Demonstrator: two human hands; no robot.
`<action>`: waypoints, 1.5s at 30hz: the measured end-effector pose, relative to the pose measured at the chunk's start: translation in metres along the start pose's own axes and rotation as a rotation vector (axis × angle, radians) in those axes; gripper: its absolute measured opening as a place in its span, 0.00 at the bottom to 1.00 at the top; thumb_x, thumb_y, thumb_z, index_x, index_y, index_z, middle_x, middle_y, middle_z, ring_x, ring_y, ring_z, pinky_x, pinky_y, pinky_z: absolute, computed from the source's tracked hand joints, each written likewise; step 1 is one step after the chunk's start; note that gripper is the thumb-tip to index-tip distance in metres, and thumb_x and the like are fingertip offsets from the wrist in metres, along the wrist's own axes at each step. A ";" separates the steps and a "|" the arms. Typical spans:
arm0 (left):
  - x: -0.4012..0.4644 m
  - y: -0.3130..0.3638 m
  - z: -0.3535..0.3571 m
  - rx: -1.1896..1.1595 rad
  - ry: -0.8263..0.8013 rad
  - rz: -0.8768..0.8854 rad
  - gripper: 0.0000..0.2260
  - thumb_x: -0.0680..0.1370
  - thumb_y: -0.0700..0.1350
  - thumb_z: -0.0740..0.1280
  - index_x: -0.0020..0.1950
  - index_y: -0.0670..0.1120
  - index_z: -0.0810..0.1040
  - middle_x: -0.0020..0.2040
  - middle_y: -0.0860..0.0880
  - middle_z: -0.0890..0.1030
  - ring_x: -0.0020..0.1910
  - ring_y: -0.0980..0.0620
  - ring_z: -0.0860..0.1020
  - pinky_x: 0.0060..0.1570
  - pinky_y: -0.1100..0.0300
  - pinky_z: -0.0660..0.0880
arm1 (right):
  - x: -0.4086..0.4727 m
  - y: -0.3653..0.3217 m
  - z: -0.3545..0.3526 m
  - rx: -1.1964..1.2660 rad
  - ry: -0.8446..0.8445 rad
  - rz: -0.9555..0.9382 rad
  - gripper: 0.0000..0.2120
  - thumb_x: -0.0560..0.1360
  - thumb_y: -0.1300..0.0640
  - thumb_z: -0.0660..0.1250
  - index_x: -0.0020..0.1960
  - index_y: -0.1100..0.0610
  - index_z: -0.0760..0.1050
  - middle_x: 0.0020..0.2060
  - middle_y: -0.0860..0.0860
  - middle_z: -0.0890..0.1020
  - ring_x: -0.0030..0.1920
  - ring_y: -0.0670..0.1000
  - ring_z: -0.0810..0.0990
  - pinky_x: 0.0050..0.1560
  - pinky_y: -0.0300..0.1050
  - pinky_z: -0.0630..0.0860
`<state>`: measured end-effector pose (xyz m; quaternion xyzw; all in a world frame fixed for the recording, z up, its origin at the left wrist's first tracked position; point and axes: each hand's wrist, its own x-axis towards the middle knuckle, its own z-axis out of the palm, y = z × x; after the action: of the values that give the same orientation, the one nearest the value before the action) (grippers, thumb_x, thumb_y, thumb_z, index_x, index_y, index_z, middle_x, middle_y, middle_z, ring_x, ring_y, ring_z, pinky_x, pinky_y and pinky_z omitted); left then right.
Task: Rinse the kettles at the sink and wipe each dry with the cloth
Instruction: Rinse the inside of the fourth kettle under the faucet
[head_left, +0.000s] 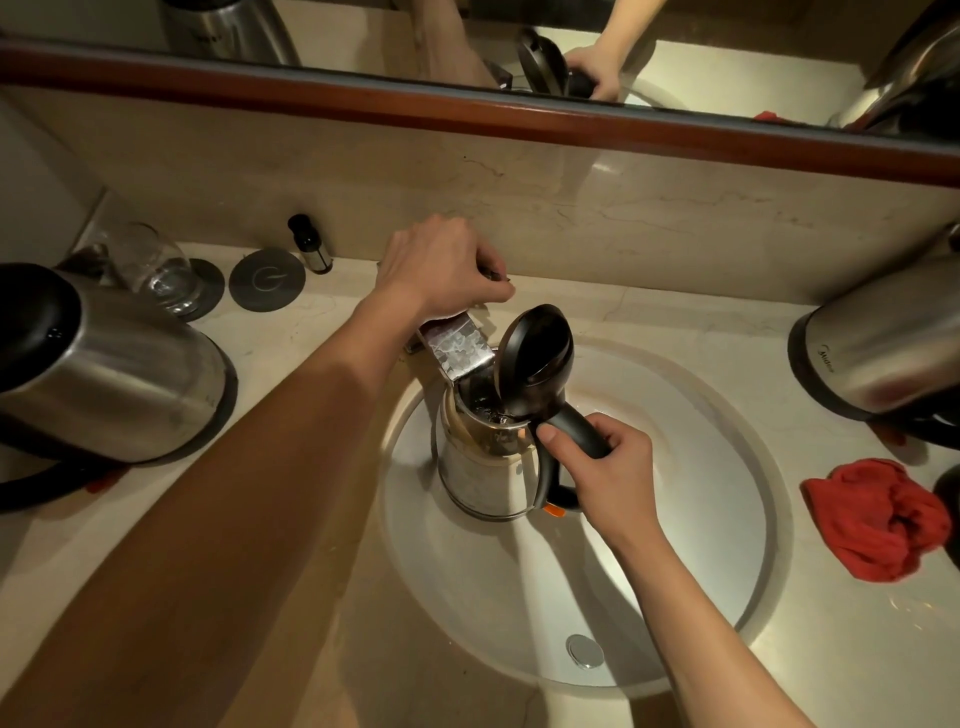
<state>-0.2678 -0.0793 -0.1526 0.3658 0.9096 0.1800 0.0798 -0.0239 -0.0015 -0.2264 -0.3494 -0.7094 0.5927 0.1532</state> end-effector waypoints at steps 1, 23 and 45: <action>0.000 0.000 0.000 0.000 0.001 0.001 0.09 0.73 0.59 0.71 0.48 0.58 0.86 0.40 0.61 0.78 0.45 0.55 0.73 0.45 0.57 0.64 | 0.000 0.000 0.000 0.000 0.001 -0.004 0.22 0.69 0.52 0.80 0.34 0.69 0.74 0.25 0.47 0.70 0.29 0.44 0.67 0.32 0.32 0.65; 0.000 0.000 0.000 0.009 -0.009 0.000 0.10 0.74 0.60 0.70 0.49 0.58 0.85 0.41 0.60 0.78 0.45 0.55 0.72 0.47 0.56 0.65 | 0.000 -0.004 0.001 -0.015 -0.012 0.010 0.16 0.72 0.60 0.80 0.33 0.64 0.75 0.24 0.43 0.71 0.28 0.42 0.68 0.32 0.32 0.66; -0.001 0.002 -0.002 0.002 -0.012 -0.003 0.09 0.74 0.59 0.70 0.49 0.57 0.86 0.40 0.60 0.78 0.45 0.55 0.73 0.46 0.57 0.64 | -0.001 -0.011 0.000 -0.016 -0.024 0.025 0.15 0.72 0.60 0.79 0.32 0.58 0.76 0.23 0.42 0.73 0.27 0.42 0.69 0.32 0.31 0.66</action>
<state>-0.2666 -0.0794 -0.1497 0.3655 0.9099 0.1766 0.0852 -0.0267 -0.0034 -0.2155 -0.3522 -0.7115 0.5930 0.1345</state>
